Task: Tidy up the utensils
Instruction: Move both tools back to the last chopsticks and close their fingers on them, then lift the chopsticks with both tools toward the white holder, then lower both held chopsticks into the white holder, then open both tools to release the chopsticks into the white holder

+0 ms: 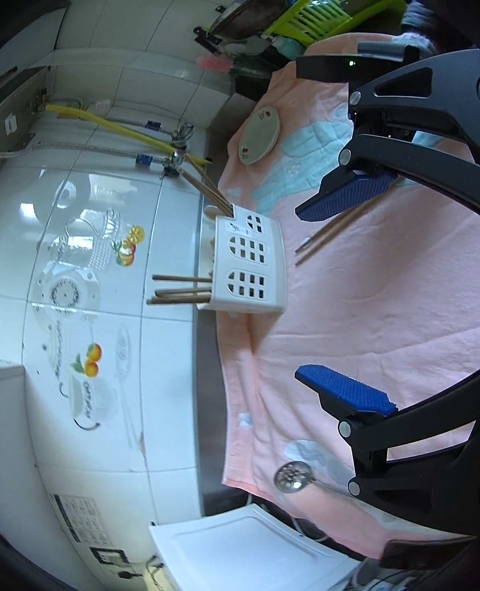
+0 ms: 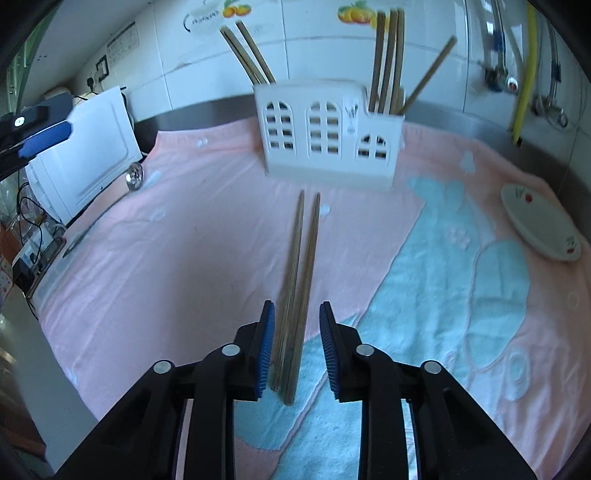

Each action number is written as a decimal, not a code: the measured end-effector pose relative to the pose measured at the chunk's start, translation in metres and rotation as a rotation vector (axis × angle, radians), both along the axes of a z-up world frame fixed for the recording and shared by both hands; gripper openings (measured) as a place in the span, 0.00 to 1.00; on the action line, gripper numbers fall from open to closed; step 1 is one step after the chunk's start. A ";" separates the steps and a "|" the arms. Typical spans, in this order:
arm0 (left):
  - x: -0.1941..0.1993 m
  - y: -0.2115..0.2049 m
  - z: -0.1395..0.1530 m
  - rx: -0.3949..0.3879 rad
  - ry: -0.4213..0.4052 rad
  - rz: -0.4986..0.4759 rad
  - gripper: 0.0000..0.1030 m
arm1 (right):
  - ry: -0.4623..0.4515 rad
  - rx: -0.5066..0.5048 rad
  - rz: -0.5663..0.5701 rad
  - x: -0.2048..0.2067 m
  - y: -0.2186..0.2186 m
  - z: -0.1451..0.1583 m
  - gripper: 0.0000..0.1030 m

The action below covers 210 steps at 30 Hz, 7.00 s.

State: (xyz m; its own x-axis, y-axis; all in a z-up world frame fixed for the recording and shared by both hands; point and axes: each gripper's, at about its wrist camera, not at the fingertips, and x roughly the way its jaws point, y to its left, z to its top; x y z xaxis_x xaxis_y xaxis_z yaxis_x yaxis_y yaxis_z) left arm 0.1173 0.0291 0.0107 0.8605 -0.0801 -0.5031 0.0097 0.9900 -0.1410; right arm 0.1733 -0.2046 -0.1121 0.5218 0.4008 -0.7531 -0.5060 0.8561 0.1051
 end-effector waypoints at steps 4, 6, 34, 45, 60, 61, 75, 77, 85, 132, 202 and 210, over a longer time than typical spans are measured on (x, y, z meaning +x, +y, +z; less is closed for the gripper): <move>-0.001 0.004 -0.008 -0.006 0.020 0.016 0.79 | 0.019 0.001 -0.004 0.006 0.001 -0.008 0.22; -0.001 0.007 -0.012 -0.010 0.031 0.021 0.79 | 0.025 0.000 -0.002 0.008 0.003 -0.011 0.20; 0.000 0.011 -0.040 -0.029 0.105 0.043 0.81 | 0.069 -0.026 -0.003 0.025 0.010 -0.028 0.12; -0.001 0.000 -0.046 -0.019 0.123 0.025 0.81 | 0.055 -0.031 -0.026 0.023 0.011 -0.030 0.07; 0.017 -0.073 -0.090 -0.034 0.235 -0.112 0.76 | -0.065 0.061 -0.072 0.002 -0.036 0.024 0.06; 0.019 -0.079 -0.094 -0.040 0.244 -0.126 0.75 | -0.077 0.070 -0.077 0.000 -0.040 0.030 0.06; 0.063 -0.136 -0.131 -0.083 0.368 -0.128 0.35 | -0.124 0.112 -0.115 -0.005 -0.075 0.053 0.06; 0.067 -0.138 -0.134 -0.093 0.385 -0.109 0.27 | -0.123 0.116 -0.114 -0.005 -0.076 0.053 0.06; 0.075 -0.150 -0.143 -0.068 0.410 -0.062 0.22 | -0.120 0.120 -0.121 -0.004 -0.079 0.051 0.06; 0.072 -0.056 0.023 0.024 0.066 -0.238 0.05 | -0.222 0.034 0.008 0.049 -0.011 0.157 0.06; 0.186 -0.012 0.083 0.042 0.021 -0.074 0.23 | -0.265 0.079 -0.150 0.182 0.010 0.195 0.41; 0.176 -0.015 0.089 0.059 0.004 -0.068 0.51 | -0.297 0.082 -0.169 0.171 0.003 0.202 0.69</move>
